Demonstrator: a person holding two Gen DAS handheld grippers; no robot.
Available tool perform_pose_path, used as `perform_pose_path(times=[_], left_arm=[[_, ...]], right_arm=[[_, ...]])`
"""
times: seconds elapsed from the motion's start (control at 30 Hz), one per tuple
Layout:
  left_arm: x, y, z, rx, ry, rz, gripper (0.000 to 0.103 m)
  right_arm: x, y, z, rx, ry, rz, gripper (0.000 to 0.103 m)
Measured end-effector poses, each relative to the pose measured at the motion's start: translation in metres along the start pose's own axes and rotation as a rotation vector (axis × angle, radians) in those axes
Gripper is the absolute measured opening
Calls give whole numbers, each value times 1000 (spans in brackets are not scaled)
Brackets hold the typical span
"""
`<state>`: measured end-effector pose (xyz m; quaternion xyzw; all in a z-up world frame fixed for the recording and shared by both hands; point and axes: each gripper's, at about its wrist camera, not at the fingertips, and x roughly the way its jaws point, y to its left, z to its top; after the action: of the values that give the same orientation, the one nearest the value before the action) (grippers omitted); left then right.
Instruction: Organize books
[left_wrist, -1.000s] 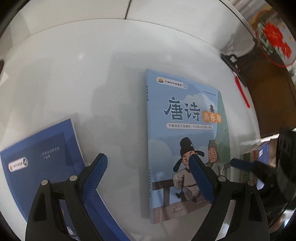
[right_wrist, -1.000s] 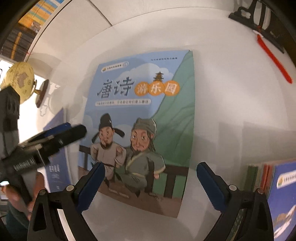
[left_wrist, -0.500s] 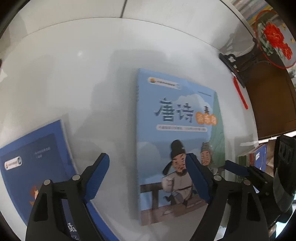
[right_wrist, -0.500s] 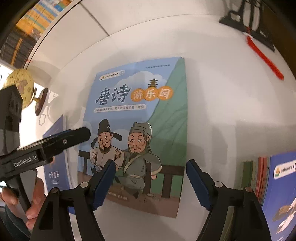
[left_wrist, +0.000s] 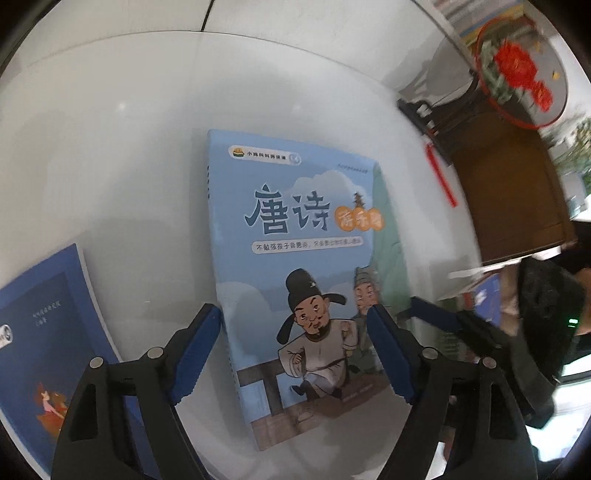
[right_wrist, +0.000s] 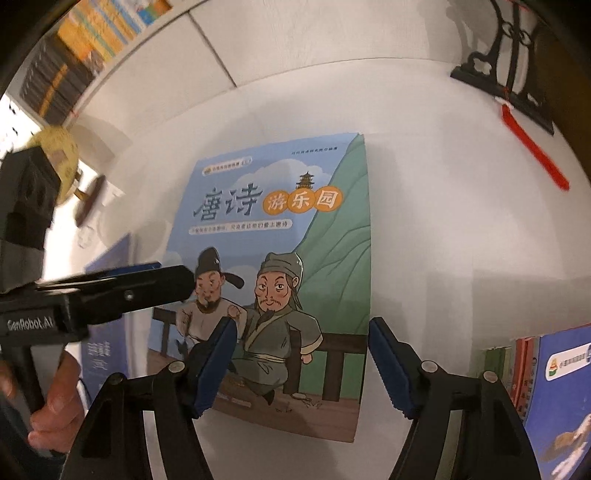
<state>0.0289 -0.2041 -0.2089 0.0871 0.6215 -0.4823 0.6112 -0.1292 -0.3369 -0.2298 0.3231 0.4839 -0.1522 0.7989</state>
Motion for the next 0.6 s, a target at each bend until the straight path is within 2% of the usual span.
perform_pose_path(times=[0.1,0.2,0.23,0.33,0.4,0.5,0.6], left_arm=[[-6,7,2,-22,-16,-64,79],[-13,11,6,-30,-41,-102,79],[-15,13,8,-45,-50,-127,79],[-21,21,12,-99,-67,-223,79],[-24,20,13,-108,-77,-251,79],[-24,15,12,-93,-93,-238,79],[-25,19,11,-113,-101,-263,80]], right_arm=[[-5,-12,0,39,-7,65,73],[-11,-26,-1,102,-25,166,73],[-14,-32,-2,133,-38,212,73],[-20,-43,-4,193,-56,275,73],[-18,-43,-5,187,-43,252,73],[-13,-33,-8,157,-35,202,73],[-15,-31,-9,138,-35,172,73]])
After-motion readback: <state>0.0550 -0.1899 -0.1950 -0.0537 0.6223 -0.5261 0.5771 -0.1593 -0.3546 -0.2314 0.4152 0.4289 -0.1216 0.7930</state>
